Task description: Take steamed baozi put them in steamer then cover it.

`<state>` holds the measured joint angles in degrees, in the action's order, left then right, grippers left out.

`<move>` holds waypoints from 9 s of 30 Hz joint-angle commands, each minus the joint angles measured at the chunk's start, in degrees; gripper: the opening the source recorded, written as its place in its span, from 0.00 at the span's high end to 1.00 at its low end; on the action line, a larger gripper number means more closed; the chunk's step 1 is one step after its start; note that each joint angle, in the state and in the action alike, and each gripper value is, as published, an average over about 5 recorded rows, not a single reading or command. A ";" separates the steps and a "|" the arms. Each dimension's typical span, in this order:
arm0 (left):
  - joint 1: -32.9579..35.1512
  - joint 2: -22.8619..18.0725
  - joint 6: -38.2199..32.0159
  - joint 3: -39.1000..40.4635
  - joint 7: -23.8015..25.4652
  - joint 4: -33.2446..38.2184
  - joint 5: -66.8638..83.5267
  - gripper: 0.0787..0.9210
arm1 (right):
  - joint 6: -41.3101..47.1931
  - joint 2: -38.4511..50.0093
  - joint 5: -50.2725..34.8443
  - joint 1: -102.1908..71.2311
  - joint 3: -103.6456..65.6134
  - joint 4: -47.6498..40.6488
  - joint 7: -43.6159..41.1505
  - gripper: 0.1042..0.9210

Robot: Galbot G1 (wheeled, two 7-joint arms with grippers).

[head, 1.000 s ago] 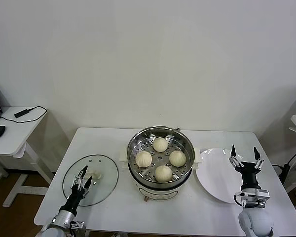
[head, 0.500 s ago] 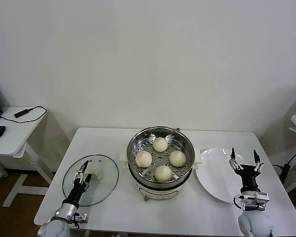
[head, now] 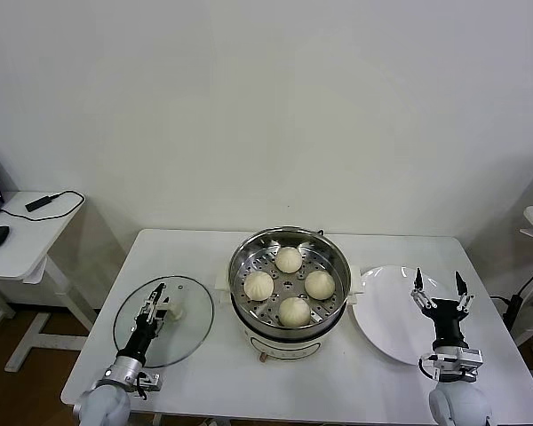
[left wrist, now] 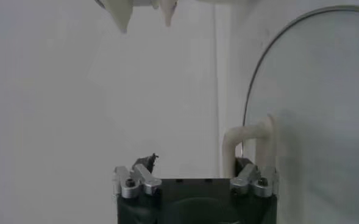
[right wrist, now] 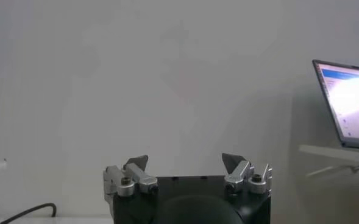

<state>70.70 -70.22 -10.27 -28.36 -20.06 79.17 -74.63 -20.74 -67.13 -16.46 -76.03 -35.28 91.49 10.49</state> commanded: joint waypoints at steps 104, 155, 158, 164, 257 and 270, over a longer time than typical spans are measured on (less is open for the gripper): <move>-19.88 -12.27 48.65 46.49 37.32 23.44 -13.31 0.87 | 3.48 -3.62 3.64 2.76 -3.46 -1.48 1.08 0.12; -17.40 -10.72 46.80 44.83 38.49 27.52 -15.21 0.37 | 3.38 -4.33 3.84 3.43 -3.43 -1.18 0.79 0.12; -16.35 -9.69 46.85 45.10 38.85 29.64 -15.17 0.28 | 3.57 -4.46 3.87 3.95 -3.20 -1.19 0.85 0.12; -13.35 -6.86 46.99 45.96 39.30 36.11 -14.62 0.23 | 3.69 -4.76 3.89 4.63 -3.04 -1.37 0.90 0.12; 4.26 -2.44 4.75 0.78 22.59 23.70 79.12 0.12 | 2.68 -3.41 -7.55 -5.40 -1.12 2.48 -9.27 0.12; 4.72 -2.61 4.40 1.02 22.62 23.85 78.99 0.12 | 2.52 -3.54 -7.49 -5.92 -1.53 2.87 -9.70 0.12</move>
<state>75.43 -72.85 -5.74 -27.35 2.52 103.03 4.37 -18.10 -70.63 -24.11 -81.82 -36.73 94.20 1.00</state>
